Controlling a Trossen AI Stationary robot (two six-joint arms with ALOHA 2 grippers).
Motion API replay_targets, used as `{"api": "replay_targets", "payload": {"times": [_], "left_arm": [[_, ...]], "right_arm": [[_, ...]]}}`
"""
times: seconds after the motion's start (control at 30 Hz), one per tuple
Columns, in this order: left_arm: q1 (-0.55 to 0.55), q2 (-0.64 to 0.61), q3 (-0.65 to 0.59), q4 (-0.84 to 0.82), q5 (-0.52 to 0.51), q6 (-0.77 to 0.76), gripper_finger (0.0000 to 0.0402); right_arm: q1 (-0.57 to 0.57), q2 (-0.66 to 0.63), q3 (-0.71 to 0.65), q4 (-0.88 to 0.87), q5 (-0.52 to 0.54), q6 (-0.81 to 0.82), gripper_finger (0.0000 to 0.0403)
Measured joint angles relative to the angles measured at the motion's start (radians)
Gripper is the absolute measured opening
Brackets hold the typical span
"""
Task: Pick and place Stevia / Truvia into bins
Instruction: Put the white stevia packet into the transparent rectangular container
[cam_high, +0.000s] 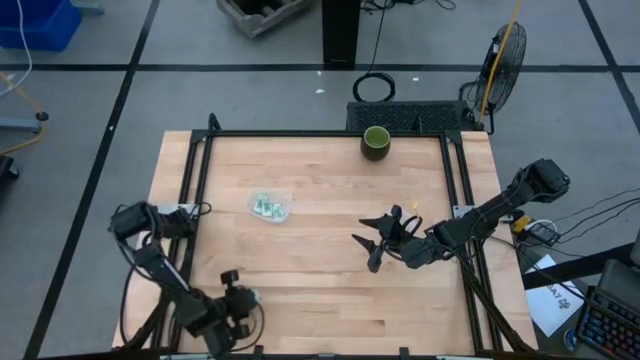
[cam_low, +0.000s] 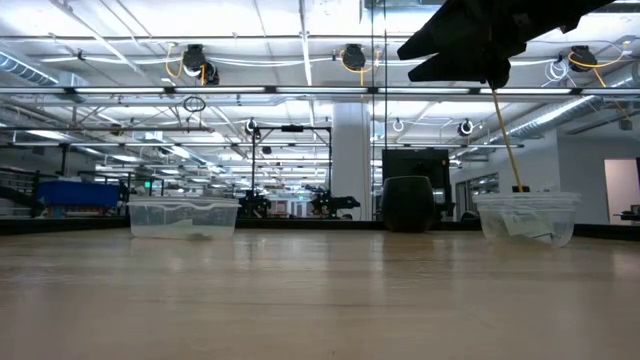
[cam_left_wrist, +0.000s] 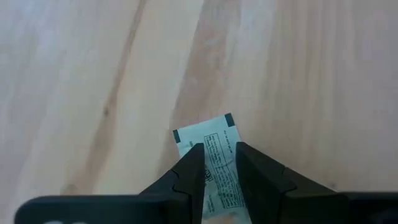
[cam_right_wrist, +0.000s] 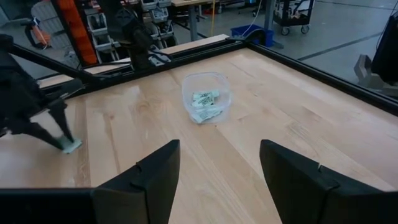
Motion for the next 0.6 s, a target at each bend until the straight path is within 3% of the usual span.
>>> {"api": "replay_targets", "payload": {"times": [0.17, 0.47, 0.6], "left_arm": [[0.065, -0.002, -0.005, 0.009, 0.007, 0.104, 0.0118], [0.178, -0.004, -0.005, 0.019, 0.016, 0.130, 0.0218], [0.202, -0.005, -0.005, 0.026, 0.030, 0.150, 0.0214]], "right_arm": [[0.000, 0.000, 0.000, -0.001, -0.047, 0.000, 0.0215], [0.001, 0.000, 0.000, 0.000, -0.052, 0.004, 0.0215], [0.001, 0.000, 0.000, 0.000, -0.052, 0.008, 0.0215]]}}
